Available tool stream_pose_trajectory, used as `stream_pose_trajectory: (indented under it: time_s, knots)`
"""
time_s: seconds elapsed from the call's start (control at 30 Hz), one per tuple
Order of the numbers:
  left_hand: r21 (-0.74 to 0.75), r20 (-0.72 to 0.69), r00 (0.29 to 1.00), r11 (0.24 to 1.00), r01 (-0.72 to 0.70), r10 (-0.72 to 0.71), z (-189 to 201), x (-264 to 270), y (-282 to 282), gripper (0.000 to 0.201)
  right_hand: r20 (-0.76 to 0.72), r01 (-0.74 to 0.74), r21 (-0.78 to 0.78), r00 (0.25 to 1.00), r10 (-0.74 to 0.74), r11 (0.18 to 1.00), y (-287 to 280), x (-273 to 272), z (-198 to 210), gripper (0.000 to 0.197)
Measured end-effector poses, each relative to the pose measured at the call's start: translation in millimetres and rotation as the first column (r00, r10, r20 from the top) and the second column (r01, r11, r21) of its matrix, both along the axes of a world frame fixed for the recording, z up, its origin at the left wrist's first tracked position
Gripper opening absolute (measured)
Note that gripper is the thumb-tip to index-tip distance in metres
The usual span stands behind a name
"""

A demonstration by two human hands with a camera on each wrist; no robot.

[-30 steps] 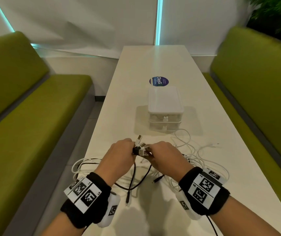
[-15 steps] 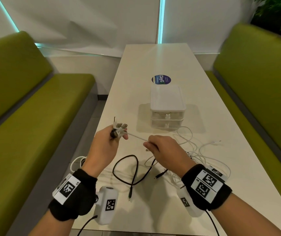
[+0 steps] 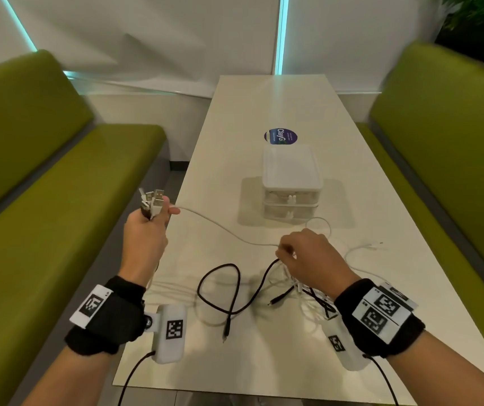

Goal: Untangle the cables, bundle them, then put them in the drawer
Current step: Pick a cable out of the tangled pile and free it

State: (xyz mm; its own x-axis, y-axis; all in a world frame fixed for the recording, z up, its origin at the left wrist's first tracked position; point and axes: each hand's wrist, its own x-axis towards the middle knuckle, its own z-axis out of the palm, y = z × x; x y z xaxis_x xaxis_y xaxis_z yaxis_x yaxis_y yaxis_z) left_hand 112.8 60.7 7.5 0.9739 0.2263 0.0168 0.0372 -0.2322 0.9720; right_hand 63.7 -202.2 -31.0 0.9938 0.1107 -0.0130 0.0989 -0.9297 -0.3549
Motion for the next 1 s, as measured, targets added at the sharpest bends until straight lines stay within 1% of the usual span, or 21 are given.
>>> stream_pose_trajectory:
  time_s: [0.07,0.1,0.17,0.2,0.23,0.27,0.3,0.33,0.4,0.43,0.47,0.5,0.53,0.57,0.63,0.7,0.8,0.93,1.0]
  knots:
    - [0.159,0.003,0.999,0.986,0.042,-0.043,-4.8,0.3,2.3,0.024,-0.023,0.004,0.114,1.0,-0.002,0.993,-2.7,0.2,-0.8,0.031]
    - [0.238,0.027,0.998,0.97,0.056,-0.065,-5.9,-2.4,0.5,0.028,-0.029,0.003,0.148,1.0,0.002,0.989,-1.7,0.3,0.7,0.034]
    - [0.335,0.143,0.985,0.941,0.047,-0.1,-6.0,-10.3,-6.6,0.038,-0.026,0.008,0.179,1.0,-0.003,0.984,1.9,1.1,3.4,0.038]
    - [0.371,0.219,0.966,0.927,0.048,-0.138,-5.4,-14.5,-12.3,0.043,-0.018,0.013,0.2,1.0,-0.009,0.98,3.1,1.6,3.1,0.036]
    - [0.417,0.282,0.938,0.906,0.07,-0.203,-4.2,-19.8,-19.3,0.049,-0.008,0.016,0.227,1.0,-0.014,0.974,4.3,1.8,3.5,0.032]
    - [0.472,0.31,0.907,0.874,0.112,-0.284,-6.7,-23.8,-26.8,0.055,0.008,0.011,0.255,1.0,-0.013,0.967,5.6,1.7,3.9,0.029]
    - [0.516,0.295,0.882,0.838,0.177,-0.368,-9.1,-27.6,-35.0,0.061,0.023,0.001,0.278,1.0,-0.008,0.96,7.2,1.3,4.8,0.028]
    - [0.518,0.256,0.858,0.813,0.266,-0.444,-11.0,-30.9,-43.6,0.064,0.041,-0.015,0.3,0.999,0.003,0.954,8.4,0.7,6.2,0.028]
    - [0.53,0.181,0.795,0.738,0.417,-0.579,-20.1,-32.3,-56.1,0.06,0.069,-0.042,0.333,0.997,0.02,0.942,9.3,1.1,10.8,0.026]
    - [0.582,0.144,0.768,0.681,0.444,-0.624,-23.1,-32.7,-61.0,0.055,0.085,-0.06,0.343,0.996,0.032,0.937,9.1,0.9,13.6,0.026]
    - [0.638,0.088,0.762,0.624,0.452,-0.642,-24.3,-32.9,-64.9,0.044,0.097,-0.082,0.353,0.994,0.051,0.932,8.4,1.0,14.8,0.025]
    - [0.683,0.027,0.779,0.581,0.443,-0.626,-22.5,-33.1,-68.7,0.029,0.101,-0.101,0.36,0.993,0.069,0.927,8.4,0.6,16.6,0.024]
    - [0.712,-0.019,0.796,0.551,0.436,-0.605,-20.4,-32.7,-72.1,0.018,0.093,-0.114,0.365,0.992,0.086,0.924,7.7,0.4,17.7,0.024]
    - [0.729,-0.04,0.808,0.536,0.426,-0.587,-18.3,-32.9,-75.4,0.023,0.071,-0.115,0.358,0.993,0.096,0.927,7.1,0.0,18.4,0.026]
    - [0.739,-0.025,0.81,0.535,0.409,-0.585,-13.4,-32.6,-78.5,0.031,0.02,-0.099,0.325,0.995,0.098,0.94,5.8,-0.5,18.7,0.029]
    - [0.735,0.016,0.812,0.557,0.387,-0.584,-9.3,-30.1,-76.6,0.03,-0.03,-0.068,0.31,0.996,0.081,0.948,3.3,1.8,19.2,0.027]
    - [0.706,0.076,0.836,0.621,0.34,-0.544,-6.9,-23.2,-70.2,0.022,-0.115,-0.045,0.322,0.99,0.086,0.946,2.5,4.2,19.0,0.022]
    - [0.661,0.118,0.869,0.691,0.292,-0.481,-12.1,-12.8,-61.2,0.02,-0.154,-0.073,0.282,0.981,0.12,0.957,5.1,7.9,21.3,0.016]
    - [0.588,0.118,0.893,0.755,0.29,-0.435,-16.3,-6.1,-54.6,0.022,-0.173,-0.081,0.257,0.976,0.129,0.963,5.0,9.1,21.9,0.019]
